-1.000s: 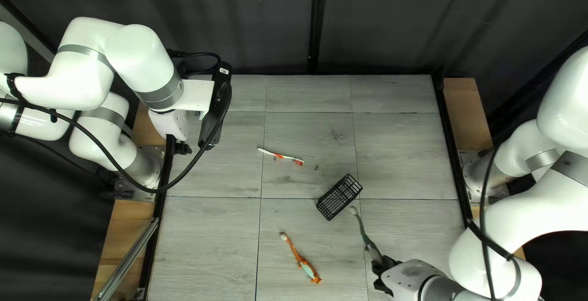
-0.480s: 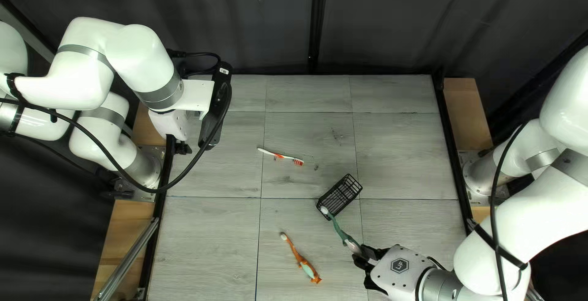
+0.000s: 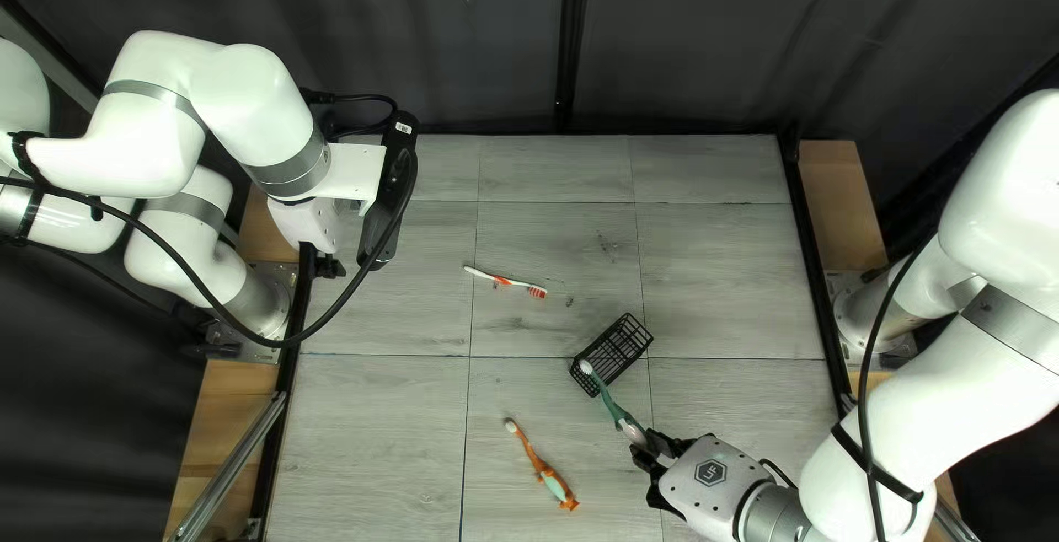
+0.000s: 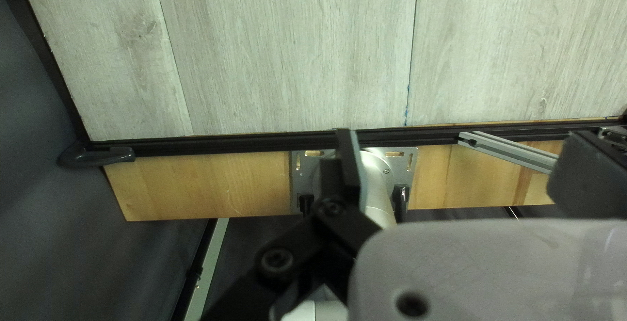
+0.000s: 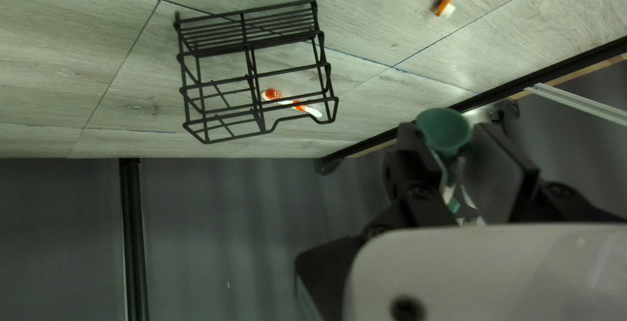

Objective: Pick up toothbrushes and insert them into a toothbrush holder

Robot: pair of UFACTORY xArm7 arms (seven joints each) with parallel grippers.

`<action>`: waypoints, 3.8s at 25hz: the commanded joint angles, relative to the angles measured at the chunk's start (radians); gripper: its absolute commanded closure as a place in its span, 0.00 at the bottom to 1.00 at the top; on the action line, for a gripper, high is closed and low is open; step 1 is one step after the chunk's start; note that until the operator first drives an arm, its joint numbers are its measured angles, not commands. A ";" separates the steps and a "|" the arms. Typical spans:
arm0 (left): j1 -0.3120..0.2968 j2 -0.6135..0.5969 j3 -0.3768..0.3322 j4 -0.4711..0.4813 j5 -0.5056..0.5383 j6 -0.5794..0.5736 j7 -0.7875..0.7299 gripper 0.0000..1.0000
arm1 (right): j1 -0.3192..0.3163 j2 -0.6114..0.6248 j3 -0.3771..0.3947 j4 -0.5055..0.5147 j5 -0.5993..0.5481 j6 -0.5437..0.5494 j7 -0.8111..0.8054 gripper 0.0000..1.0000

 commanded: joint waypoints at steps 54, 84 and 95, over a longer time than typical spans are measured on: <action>-0.167 0.644 -0.170 0.220 0.336 -0.641 0.416 0.00 | 0.075 0.081 -0.002 0.018 -0.156 0.073 0.070 1.00; -0.151 0.776 -0.142 0.159 0.442 -1.124 0.499 0.08 | 0.075 0.081 -0.002 0.018 -0.156 0.073 0.070 1.00; -0.149 0.808 -0.138 0.162 0.481 -1.172 0.471 1.00 | 0.075 0.081 -0.002 0.018 -0.156 0.073 0.070 1.00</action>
